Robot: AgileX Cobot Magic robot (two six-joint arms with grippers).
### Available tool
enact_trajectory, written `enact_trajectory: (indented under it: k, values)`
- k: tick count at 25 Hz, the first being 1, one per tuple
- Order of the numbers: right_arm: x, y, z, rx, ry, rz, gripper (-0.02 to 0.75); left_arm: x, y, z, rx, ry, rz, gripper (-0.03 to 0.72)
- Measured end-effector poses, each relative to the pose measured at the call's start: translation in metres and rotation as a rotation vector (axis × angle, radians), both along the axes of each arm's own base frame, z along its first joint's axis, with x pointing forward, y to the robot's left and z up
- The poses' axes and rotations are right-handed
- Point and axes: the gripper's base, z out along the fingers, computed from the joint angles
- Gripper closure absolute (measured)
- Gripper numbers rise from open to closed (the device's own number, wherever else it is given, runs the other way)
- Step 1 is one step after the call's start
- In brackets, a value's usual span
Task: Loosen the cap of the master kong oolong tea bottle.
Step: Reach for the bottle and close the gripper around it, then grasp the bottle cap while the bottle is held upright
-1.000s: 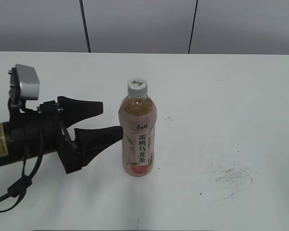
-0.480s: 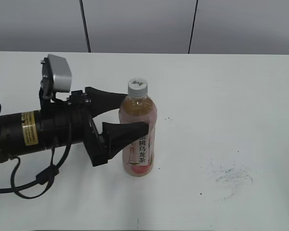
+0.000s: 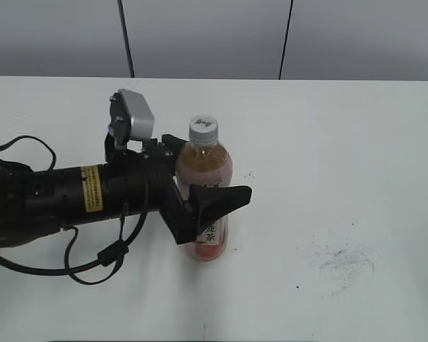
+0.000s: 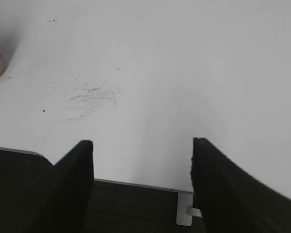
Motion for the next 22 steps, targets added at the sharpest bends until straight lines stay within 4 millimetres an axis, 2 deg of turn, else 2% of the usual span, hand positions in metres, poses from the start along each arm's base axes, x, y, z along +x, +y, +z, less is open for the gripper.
enact_trajectory:
  k: [6,11,18,22]
  values:
    - [0.0,0.0,0.0,0.0,-0.001,0.0,0.257,0.004,-0.007,-0.001,0.034,0.0,0.018,0.129]
    - [0.0,0.0,0.0,0.0,-0.001,0.0,0.257,0.005,-0.006,-0.001,0.04,0.004,0.033,0.24]
    - [0.001,0.003,0.002,0.039,-0.006,0.018,0.257,0.005,-0.006,-0.001,0.038,0.004,0.033,0.24]
    - [0.012,0.01,0.011,0.07,0.025,0.072,0.275,0.006,-0.006,-0.001,0.035,0.005,0.035,0.24]
